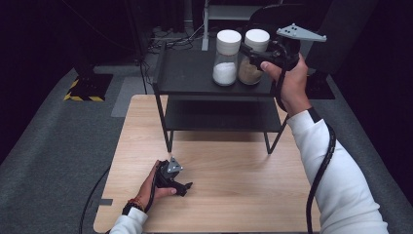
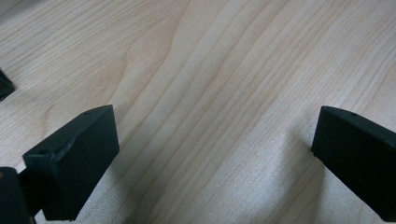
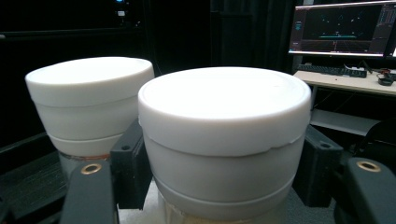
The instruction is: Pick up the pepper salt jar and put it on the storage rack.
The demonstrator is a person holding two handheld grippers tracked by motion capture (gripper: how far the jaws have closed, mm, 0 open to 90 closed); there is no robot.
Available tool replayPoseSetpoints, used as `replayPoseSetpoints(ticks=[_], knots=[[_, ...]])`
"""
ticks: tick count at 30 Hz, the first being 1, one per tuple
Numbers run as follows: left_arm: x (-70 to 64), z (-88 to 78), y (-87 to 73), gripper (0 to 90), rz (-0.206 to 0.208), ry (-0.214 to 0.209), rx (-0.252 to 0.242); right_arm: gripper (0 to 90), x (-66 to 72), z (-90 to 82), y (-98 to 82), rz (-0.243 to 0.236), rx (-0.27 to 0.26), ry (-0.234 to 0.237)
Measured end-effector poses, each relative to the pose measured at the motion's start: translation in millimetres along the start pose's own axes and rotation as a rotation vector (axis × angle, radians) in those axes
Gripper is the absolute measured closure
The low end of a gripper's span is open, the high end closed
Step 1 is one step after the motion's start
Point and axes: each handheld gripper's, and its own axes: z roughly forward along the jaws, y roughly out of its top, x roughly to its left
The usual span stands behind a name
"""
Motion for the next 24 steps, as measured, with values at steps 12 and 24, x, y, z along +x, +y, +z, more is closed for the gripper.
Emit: replayPoseSetpoints(ticks=[12, 24], knots=[[0.1, 0.0, 0.0, 0.7, 0.0, -0.001, 0.0, 29.9, -3.3, 0.2, -4.1, -0.009, 0.001, 0.0], [0.1, 0.0, 0.0, 0.7, 0.0, 0.0, 0.0, 1.2, 6.9, -21.9, -10.0, -0.138, 0.008, -0.019]])
